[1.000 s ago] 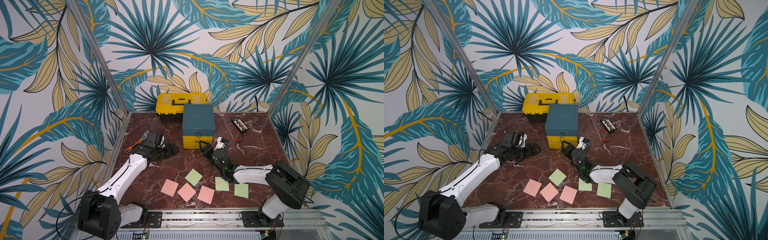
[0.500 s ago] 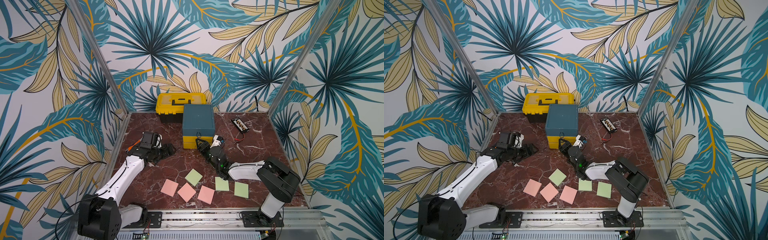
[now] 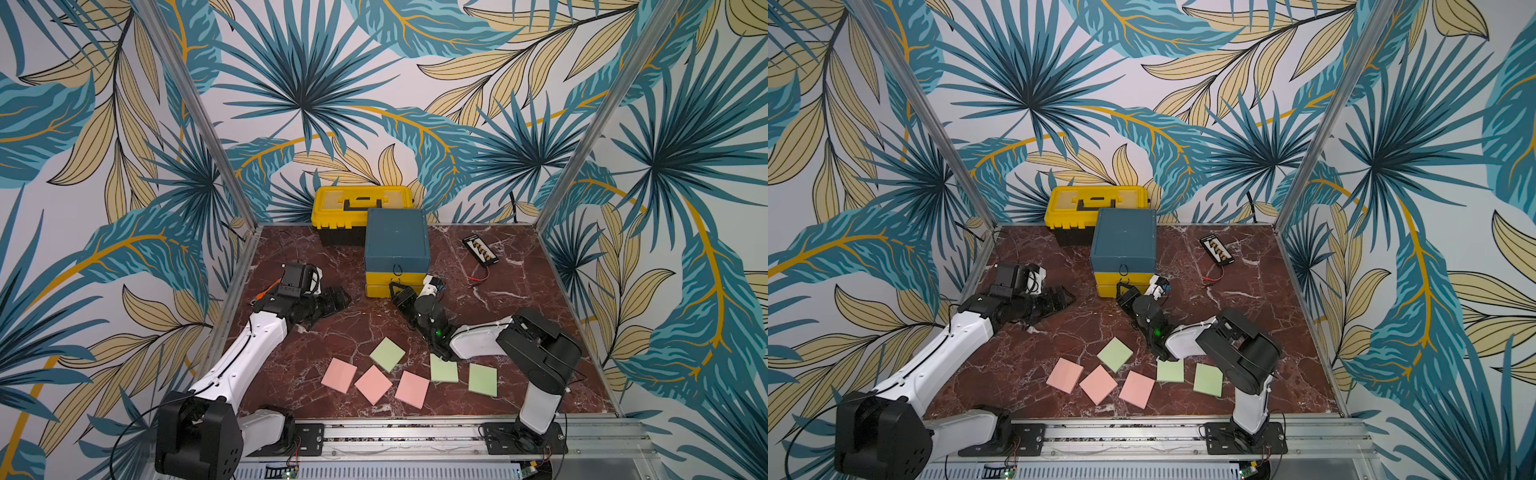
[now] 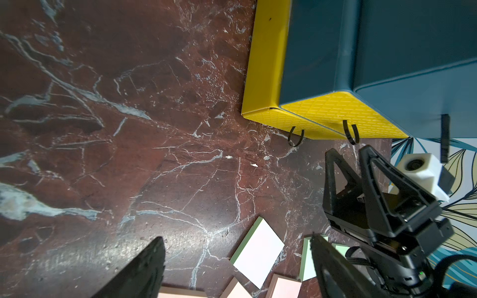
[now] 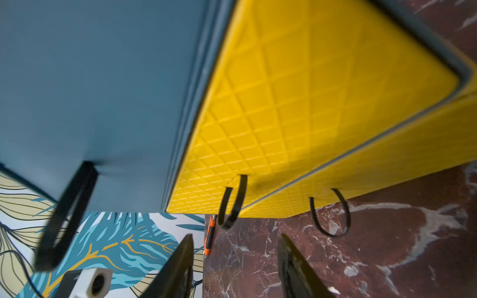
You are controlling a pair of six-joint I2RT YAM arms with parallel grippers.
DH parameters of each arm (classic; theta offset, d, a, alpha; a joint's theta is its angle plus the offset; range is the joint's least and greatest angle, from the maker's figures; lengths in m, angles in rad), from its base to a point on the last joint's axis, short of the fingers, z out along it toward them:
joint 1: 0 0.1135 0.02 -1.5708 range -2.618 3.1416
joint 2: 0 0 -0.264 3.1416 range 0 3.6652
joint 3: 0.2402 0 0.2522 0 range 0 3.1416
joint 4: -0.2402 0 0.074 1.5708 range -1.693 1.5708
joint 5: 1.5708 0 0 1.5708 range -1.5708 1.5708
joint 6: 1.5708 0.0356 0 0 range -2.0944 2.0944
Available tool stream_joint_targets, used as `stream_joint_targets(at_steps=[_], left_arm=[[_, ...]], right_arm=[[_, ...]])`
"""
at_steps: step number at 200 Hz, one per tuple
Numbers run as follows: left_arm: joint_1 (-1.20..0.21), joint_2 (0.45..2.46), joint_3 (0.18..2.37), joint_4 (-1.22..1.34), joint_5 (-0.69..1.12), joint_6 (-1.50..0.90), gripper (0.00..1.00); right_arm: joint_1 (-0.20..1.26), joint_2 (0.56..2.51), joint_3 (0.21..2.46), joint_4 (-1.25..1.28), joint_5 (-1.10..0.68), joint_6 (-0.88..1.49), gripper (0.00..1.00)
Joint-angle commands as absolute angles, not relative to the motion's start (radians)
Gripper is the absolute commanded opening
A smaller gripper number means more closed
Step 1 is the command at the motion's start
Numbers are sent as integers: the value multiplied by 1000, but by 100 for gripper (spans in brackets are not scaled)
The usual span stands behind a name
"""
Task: Please put the sticky notes in the drawer by color
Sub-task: Open the drawer in the storage box.
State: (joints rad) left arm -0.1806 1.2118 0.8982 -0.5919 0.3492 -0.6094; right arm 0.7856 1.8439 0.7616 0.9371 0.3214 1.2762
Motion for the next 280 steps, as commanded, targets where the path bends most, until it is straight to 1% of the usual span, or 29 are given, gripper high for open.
stream_joint_targets(at_steps=[1,113,141,180,195,219,228,241,273,280], left_arm=[[-167,1181,902,-598,353,-587,90],[-158,1170,899,-610,354,-578,90],[-158,1165,899,-614,356,-578,90],[-158,1154,895,-622,348,-584,90],[-158,1152,896,-625,343,-583,90],[-157,1152,897,-629,337,-582,90],[-158,1152,897,-630,337,-584,90],[-158,1150,898,-634,333,-584,90],[-158,1140,897,-638,329,-587,90],[-157,1139,895,-637,329,-590,90]], right_arm=[[781,1850,784,978,315,1267,53],[766,1871,813,974,301,1248,53],[764,1871,827,962,302,1228,47],[761,1897,836,979,300,1239,42],[762,1910,832,994,301,1252,37],[759,1927,826,1011,298,1257,23],[757,1932,823,1016,298,1258,19],[756,1934,818,1021,299,1261,17],[752,1934,815,1031,297,1254,16],[752,1934,817,1033,286,1251,13]])
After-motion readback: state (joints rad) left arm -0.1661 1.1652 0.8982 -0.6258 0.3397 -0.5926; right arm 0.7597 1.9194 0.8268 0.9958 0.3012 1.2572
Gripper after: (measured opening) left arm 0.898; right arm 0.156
